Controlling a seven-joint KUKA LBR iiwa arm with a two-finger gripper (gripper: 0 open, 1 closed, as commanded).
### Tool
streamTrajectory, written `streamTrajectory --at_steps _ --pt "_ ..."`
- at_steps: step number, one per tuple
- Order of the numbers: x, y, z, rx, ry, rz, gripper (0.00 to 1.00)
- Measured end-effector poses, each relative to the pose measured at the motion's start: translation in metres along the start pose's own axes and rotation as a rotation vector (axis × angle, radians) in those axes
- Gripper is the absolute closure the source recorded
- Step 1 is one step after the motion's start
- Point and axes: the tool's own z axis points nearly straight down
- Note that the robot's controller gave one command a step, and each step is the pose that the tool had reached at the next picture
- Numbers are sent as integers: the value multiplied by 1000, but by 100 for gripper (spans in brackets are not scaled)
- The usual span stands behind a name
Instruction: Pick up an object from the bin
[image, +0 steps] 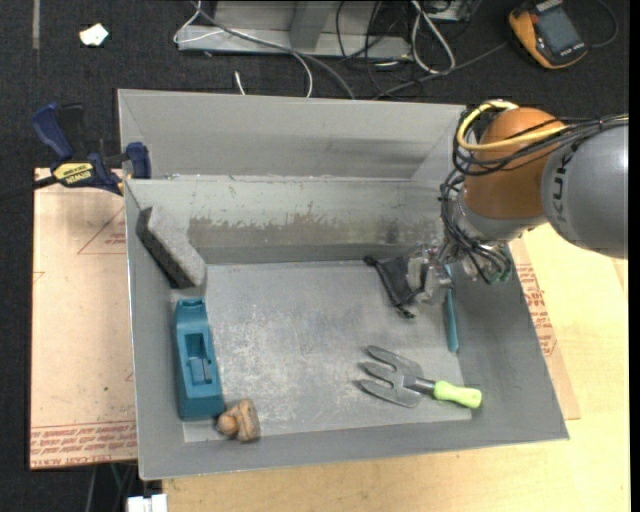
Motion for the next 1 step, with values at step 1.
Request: streamTrajectory --at_steps 1 --pt "0 0 0 0 0 0 100"
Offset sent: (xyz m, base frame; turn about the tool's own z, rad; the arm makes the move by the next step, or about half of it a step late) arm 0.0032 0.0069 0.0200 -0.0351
